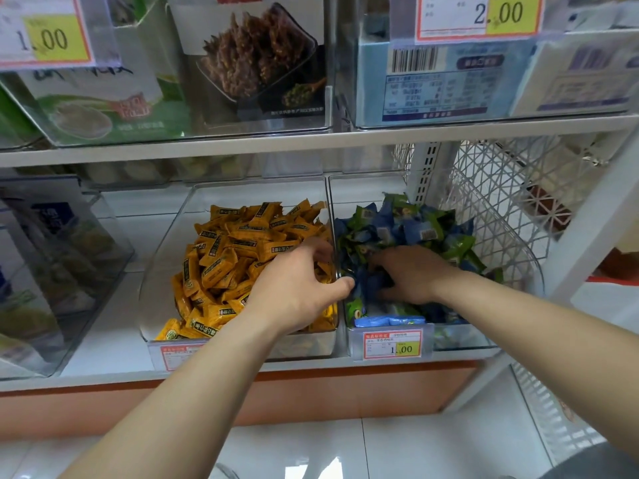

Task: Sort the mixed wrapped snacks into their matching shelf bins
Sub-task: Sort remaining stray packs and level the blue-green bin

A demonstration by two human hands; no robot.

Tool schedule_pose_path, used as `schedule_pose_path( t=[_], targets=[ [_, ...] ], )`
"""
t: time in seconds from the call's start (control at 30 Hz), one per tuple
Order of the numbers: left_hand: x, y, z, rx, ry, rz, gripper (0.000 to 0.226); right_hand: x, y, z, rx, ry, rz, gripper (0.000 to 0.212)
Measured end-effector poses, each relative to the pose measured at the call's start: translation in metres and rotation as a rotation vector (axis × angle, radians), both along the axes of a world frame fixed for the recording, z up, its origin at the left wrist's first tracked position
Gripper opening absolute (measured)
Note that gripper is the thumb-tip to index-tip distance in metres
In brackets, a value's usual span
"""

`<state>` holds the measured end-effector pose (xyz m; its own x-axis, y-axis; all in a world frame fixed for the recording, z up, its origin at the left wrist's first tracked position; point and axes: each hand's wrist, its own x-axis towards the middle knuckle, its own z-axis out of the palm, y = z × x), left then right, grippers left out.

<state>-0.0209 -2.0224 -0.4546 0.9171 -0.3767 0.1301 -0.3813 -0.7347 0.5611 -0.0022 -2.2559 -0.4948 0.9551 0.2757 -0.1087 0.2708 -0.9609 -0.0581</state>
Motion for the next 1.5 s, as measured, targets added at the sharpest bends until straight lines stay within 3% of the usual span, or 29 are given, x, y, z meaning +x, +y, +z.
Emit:
schedule_pose_path(
  t=[0.1,0.2,0.27,0.37,0.5,0.67,0.83,0.93,1.1,1.2,1.33,1.43,1.5],
  targets=[
    [0.000,0.000,0.000,-0.004,0.008,-0.001,0.059,-0.004,0.000,0.012,0.115,-0.071,0.026,0.035],
    [0.000,0.000,0.000,-0.002,0.005,0.000,0.060,-0.012,0.003,0.025,0.333,0.320,0.032,0.017],
    [0.000,0.000,0.000,-0.004,0.002,0.002,0.059,-0.018,0.010,0.031,0.316,0.557,0.010,0.024],
    [0.000,0.000,0.001,-0.006,0.005,-0.002,0.060,-0.019,0.017,0.035,0.200,0.677,-0.030,0.045],
    [0.000,0.001,0.002,-0.010,0.016,-0.006,0.060,-0.023,0.018,0.034,0.158,0.787,-0.097,0.037],
    [-0.002,0.001,0.003,-0.009,0.012,-0.011,0.058,-0.033,0.025,0.032,0.167,0.846,-0.117,0.035],
    [-0.003,0.001,0.005,-0.009,0.018,-0.015,0.057,-0.035,0.016,0.040,0.117,0.773,-0.029,0.025],
    [-0.003,0.001,0.005,-0.007,0.019,-0.016,0.058,-0.035,0.003,0.048,0.183,0.712,0.062,0.010],
    [-0.003,0.000,0.006,-0.006,0.031,-0.012,0.060,-0.041,-0.021,0.052,0.302,0.672,0.121,0.014],
    [-0.005,-0.003,0.011,-0.027,-0.048,0.026,0.059,-0.046,-0.026,0.052,0.528,0.483,0.047,0.015],
    [-0.012,-0.012,0.022,-0.081,-0.266,0.011,0.054,-0.044,-0.018,0.055,1.055,0.210,-0.091,0.013],
    [-0.020,-0.023,0.026,-0.150,-0.268,-0.123,0.046,-0.044,0.000,0.064,1.501,0.249,-0.098,0.013],
    [-0.019,-0.026,0.027,-0.206,-0.319,-0.109,0.032,-0.044,0.010,0.069,1.638,0.288,-0.093,0.011]
  ],
)
